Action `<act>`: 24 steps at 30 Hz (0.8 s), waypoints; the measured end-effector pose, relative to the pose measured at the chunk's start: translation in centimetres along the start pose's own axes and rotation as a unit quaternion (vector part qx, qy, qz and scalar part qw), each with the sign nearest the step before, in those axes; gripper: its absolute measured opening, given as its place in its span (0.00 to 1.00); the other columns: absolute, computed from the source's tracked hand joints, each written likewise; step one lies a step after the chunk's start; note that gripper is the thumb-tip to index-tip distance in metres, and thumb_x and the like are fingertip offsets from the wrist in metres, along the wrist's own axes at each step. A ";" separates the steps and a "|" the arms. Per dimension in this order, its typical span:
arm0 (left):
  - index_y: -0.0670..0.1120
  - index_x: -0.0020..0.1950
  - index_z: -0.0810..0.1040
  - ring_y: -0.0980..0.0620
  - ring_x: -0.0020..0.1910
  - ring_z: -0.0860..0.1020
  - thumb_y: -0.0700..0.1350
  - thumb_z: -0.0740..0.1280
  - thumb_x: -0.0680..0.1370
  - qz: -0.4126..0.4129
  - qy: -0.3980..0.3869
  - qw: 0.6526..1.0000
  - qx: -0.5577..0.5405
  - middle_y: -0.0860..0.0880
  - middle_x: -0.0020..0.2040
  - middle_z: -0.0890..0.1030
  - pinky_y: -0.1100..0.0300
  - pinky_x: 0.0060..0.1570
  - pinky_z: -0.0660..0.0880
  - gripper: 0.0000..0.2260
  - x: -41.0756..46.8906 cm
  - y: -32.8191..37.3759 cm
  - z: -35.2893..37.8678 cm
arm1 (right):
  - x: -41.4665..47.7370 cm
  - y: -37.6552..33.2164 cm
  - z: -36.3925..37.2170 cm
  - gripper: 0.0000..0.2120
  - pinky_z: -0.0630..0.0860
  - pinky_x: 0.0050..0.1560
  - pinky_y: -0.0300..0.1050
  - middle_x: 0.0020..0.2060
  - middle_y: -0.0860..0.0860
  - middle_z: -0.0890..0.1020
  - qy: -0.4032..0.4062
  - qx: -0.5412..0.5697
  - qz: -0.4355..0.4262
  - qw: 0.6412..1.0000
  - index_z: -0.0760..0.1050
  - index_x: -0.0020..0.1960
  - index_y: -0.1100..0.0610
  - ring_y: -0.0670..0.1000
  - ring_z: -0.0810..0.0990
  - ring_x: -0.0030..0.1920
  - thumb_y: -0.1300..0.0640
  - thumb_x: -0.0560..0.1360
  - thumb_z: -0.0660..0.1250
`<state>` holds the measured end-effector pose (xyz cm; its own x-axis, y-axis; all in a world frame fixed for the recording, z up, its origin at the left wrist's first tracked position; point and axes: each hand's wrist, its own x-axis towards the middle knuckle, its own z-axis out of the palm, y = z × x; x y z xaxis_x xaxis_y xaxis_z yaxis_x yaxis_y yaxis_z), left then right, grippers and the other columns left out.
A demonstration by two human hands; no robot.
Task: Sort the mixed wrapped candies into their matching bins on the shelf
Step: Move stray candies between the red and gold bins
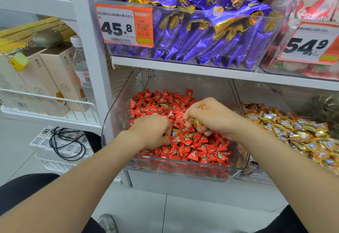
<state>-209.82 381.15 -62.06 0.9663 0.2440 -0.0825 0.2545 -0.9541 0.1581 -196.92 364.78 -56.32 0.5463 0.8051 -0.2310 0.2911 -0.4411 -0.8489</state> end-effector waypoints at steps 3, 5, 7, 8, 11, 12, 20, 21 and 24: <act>0.50 0.44 0.73 0.45 0.42 0.78 0.54 0.66 0.77 -0.025 0.003 0.997 -0.071 0.50 0.41 0.79 0.48 0.42 0.79 0.09 -0.1 -0.1 -0.4 | -0.2 0.1 -0.3 0.15 0.69 0.26 0.40 0.32 0.53 0.78 -0.029 0.006 -0.033 0.999 0.84 0.47 0.59 0.49 0.73 0.26 0.49 0.83 0.68; 0.46 0.41 0.74 0.45 0.38 0.78 0.55 0.63 0.77 -0.047 0.037 0.993 -0.104 0.48 0.36 0.80 0.50 0.40 0.78 0.13 -0.2 -0.1 -0.7 | -0.4 0.0 -0.7 0.20 0.73 0.26 0.42 0.30 0.54 0.75 -0.041 0.053 -0.034 0.997 0.82 0.49 0.64 0.55 0.82 0.30 0.46 0.83 0.68; 0.43 0.37 0.74 0.45 0.34 0.77 0.52 0.64 0.77 -0.065 0.089 0.986 -0.126 0.46 0.33 0.80 0.52 0.36 0.75 0.15 -0.1 0.2 -0.9 | -0.5 0.0 -0.8 0.16 0.76 0.26 0.43 0.34 0.57 0.81 -0.043 0.087 -0.035 0.995 0.82 0.51 0.66 0.57 0.86 0.36 0.51 0.84 0.68; 0.42 0.37 0.73 0.44 0.33 0.77 0.51 0.65 0.77 -0.072 0.110 0.982 -0.138 0.45 0.32 0.80 0.52 0.35 0.75 0.15 0.0 0.4 -1.0 | -0.4 0.1 -0.8 0.12 0.76 0.26 0.43 0.38 0.58 0.85 -0.040 0.084 -0.042 0.995 0.82 0.52 0.66 0.56 0.85 0.36 0.56 0.85 0.67; 0.42 0.45 0.72 0.45 0.30 0.82 0.47 0.66 0.80 -0.069 0.095 0.973 -0.201 0.44 0.34 0.83 0.49 0.30 0.80 0.09 0.2 0.5 -1.1 | -0.1 0.9 -1.0 0.10 0.71 0.25 0.41 0.41 0.54 0.86 -0.036 0.026 -0.052 0.998 0.85 0.57 0.57 0.48 0.76 0.33 0.63 0.85 0.64; 0.43 0.48 0.72 0.45 0.28 0.82 0.44 0.65 0.81 -0.061 0.075 0.969 -0.226 0.43 0.35 0.84 0.51 0.26 0.79 0.06 0.2 0.5 -0.9 | -0.1 1.0 -1.2 0.12 0.69 0.25 0.40 0.37 0.53 0.83 -0.038 0.004 -0.046 0.998 0.85 0.57 0.52 0.48 0.73 0.32 0.62 0.86 0.64; 0.52 0.50 0.77 0.51 0.39 0.78 0.52 0.67 0.83 0.004 0.058 0.994 -0.093 0.56 0.37 0.77 0.52 0.38 0.75 0.05 0.8 0.5 0.6 | 0.3 2.0 -0.7 0.06 0.79 0.57 0.52 0.35 0.41 0.81 -0.026 -0.417 -0.133 0.898 0.83 0.53 0.44 0.42 0.77 0.39 0.44 0.80 0.71; 0.53 0.52 0.77 0.51 0.42 0.78 0.54 0.69 0.81 0.006 0.049 0.997 -0.067 0.57 0.39 0.75 0.54 0.37 0.72 0.06 0.8 0.6 0.6 | 0.3 2.0 -0.3 0.08 0.79 0.60 0.52 0.40 0.41 0.83 -0.044 -0.444 -0.133 0.885 0.83 0.56 0.44 0.46 0.79 0.45 0.45 0.79 0.71; 0.54 0.56 0.78 0.50 0.47 0.77 0.51 0.73 0.78 0.016 0.029 0.999 -0.026 0.56 0.43 0.75 0.56 0.37 0.69 0.08 0.8 0.8 0.9 | 0.5 1.8 0.2 0.15 0.80 0.59 0.52 0.51 0.45 0.86 -0.070 -0.470 -0.134 0.870 0.84 0.62 0.46 0.51 0.82 0.55 0.45 0.77 0.73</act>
<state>-208.86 380.47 -62.86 0.9741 0.2250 -0.0201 0.2241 -0.9513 0.2116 -196.29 364.43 -58.06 0.2778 0.9403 -0.1967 0.9424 -0.3065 -0.1337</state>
